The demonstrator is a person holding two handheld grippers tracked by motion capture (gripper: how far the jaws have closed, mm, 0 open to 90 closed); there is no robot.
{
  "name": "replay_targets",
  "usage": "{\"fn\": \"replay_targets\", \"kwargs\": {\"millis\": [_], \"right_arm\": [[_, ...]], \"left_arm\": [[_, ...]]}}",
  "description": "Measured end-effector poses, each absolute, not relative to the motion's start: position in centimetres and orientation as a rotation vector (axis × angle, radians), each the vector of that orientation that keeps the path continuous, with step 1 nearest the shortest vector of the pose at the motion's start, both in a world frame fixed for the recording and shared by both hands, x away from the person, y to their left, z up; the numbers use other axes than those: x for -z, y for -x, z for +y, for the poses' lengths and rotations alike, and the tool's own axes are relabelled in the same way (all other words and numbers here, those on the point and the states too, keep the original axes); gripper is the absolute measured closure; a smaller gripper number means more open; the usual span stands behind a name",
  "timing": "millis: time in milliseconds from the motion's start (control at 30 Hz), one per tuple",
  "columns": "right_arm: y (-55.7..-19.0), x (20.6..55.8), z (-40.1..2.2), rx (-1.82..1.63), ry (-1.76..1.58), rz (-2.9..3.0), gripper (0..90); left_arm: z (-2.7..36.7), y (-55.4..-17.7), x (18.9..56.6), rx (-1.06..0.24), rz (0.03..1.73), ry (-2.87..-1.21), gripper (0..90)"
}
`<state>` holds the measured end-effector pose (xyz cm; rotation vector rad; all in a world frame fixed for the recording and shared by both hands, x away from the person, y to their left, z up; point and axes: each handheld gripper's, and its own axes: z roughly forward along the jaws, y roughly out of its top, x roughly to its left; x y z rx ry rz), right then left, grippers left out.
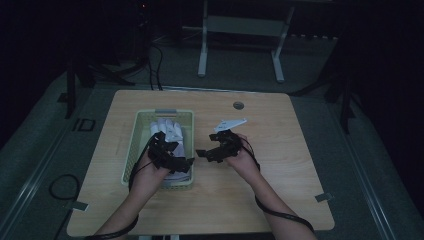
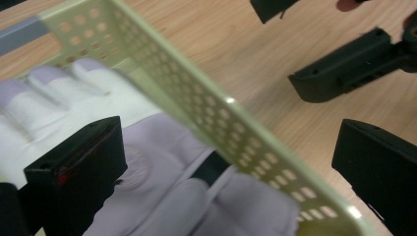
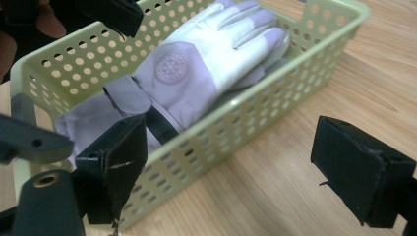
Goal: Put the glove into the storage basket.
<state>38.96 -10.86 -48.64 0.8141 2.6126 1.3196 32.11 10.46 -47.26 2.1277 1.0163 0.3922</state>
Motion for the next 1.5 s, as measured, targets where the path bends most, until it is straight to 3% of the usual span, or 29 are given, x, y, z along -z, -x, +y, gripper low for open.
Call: {"fn": "replay_targets", "kwargs": {"millis": [733,1500], "right_arm": [[-36.9,49.6,-19.3,-1.278,-0.845,2.545,14.0],[-34.1,53.9,-25.1,-1.228,-0.911,2.54,13.8]], "left_arm": [[3.4,-30.6,47.1,-0.3,0.842,-2.089,0.0],[-2.3,-28.6,51.4,-0.198,0.716,-2.176,0.0]]}}
